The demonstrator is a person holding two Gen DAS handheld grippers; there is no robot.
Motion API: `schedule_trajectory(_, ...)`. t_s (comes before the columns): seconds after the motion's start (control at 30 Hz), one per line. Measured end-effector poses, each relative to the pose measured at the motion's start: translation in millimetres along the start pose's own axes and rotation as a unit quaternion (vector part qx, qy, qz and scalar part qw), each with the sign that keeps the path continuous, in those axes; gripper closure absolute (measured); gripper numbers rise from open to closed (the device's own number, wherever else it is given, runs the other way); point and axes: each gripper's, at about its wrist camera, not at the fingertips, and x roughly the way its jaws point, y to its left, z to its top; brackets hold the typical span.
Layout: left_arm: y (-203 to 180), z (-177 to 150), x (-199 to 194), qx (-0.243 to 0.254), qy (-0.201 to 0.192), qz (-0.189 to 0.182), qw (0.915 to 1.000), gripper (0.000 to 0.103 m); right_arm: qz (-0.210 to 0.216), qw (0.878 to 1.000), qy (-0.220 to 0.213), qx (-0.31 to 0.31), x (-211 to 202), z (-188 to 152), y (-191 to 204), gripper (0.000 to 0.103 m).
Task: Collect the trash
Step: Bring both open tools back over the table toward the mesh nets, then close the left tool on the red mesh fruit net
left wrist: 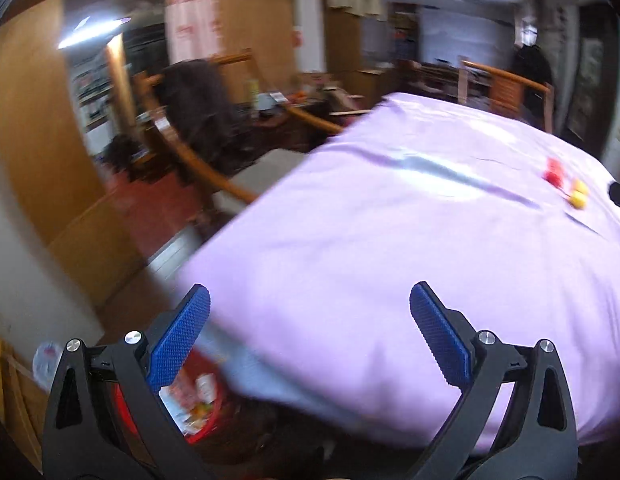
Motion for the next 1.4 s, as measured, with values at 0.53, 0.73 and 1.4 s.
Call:
schedule_trajectory(0.53, -227, 119, 105, 0.099, 0.026, -0.156, 0.9823, 0.007, -0.119, 0.976, 0.011, 0.184, 15, -10, -149, 0.026)
schedule_trajectory(0.73, -326, 149, 163, 0.141, 0.056, -0.177, 0.9725, 0.007, -0.143, 0.967, -0.006, 0.212, 14, -15, -160, 0.026)
schedule_trajectory(1.4, -381, 165, 208, 0.149, 0.089, -0.229, 0.9578, 0.065, -0.138, 0.963, 0.019, 0.231, 25, -18, -169, 0.026)
